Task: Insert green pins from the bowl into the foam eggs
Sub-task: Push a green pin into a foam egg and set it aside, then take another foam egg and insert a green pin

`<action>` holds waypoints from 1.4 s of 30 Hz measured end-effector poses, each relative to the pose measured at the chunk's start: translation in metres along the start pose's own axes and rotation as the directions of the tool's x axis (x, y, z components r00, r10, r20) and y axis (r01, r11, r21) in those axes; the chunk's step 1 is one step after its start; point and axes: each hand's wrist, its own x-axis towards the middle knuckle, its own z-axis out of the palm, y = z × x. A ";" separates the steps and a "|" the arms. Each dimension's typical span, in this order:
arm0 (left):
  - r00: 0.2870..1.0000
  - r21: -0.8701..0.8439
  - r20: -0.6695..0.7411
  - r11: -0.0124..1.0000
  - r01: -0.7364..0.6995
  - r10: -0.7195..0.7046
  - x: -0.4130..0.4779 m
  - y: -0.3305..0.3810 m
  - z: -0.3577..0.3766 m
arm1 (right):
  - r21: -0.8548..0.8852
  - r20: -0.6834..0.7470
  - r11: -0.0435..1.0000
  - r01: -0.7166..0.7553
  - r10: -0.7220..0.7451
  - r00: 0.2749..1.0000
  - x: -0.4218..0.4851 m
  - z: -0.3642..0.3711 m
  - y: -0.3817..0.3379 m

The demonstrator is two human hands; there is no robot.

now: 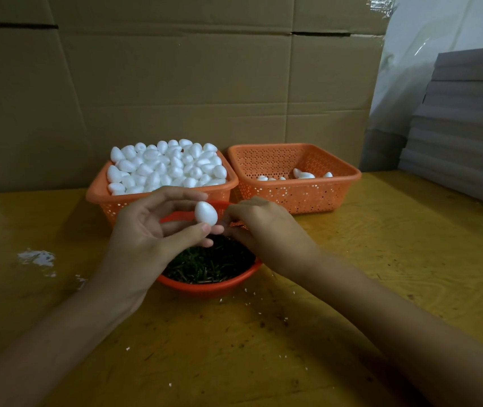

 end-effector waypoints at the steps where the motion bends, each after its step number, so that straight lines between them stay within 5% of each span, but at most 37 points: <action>1: 1.000 -0.028 -0.009 1.000 0.002 -0.002 0.000 0.001 0.000 | 0.012 0.005 1.000 -0.002 0.002 1.000 0.000 0.000 0.000; 42: 1.000 -0.051 0.022 0.999 -0.020 0.021 0.001 -0.003 -0.005 | 0.042 -0.032 0.997 0.062 -0.061 0.998 0.000 0.004 0.006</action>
